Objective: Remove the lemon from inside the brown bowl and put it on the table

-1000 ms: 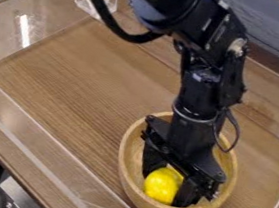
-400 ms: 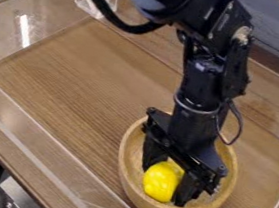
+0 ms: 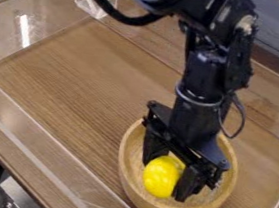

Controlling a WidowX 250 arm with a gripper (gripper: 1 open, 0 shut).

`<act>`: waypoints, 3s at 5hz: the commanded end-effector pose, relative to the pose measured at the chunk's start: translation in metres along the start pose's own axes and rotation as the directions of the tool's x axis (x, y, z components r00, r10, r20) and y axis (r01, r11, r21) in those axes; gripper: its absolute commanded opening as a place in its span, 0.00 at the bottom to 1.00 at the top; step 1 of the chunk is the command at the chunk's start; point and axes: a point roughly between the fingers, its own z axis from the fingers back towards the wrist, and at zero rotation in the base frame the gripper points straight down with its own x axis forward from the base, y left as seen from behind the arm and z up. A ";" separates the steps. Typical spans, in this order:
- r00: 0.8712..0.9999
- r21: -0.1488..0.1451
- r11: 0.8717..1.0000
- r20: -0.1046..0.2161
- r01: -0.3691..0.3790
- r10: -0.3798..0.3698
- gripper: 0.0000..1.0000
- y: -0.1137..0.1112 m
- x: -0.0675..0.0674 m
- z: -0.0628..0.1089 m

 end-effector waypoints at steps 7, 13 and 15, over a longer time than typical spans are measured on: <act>0.998 -0.008 1.000 0.060 0.002 -0.002 0.00 0.006 0.000 0.032; 0.998 -0.024 1.000 0.062 -0.010 0.012 0.00 0.011 -0.008 0.040; 0.997 -0.030 0.999 0.065 -0.031 0.033 0.00 0.013 -0.010 0.043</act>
